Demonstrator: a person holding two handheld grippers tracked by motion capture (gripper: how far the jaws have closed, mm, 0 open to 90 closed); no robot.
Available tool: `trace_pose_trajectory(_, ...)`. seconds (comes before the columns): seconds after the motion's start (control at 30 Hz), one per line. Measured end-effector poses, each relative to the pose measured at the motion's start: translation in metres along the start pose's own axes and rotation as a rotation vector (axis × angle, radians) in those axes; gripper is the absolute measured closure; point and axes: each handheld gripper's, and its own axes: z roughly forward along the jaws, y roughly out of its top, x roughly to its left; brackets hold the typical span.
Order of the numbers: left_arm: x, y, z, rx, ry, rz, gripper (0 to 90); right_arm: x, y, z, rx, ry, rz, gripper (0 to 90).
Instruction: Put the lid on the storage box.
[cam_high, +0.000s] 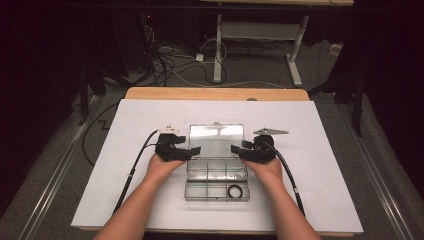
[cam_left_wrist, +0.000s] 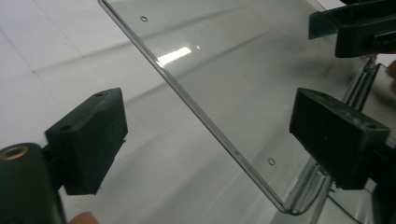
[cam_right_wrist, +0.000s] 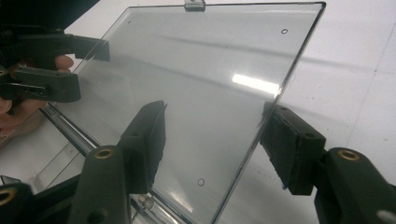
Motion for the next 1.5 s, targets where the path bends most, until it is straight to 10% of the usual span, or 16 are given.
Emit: trace_pose_trajectory(1.5, -0.014, 0.004, -0.011, -0.051, 0.015, 0.109, 41.3, 0.003, 0.005, -0.031, -0.067, -0.065, -0.111, 63.9)
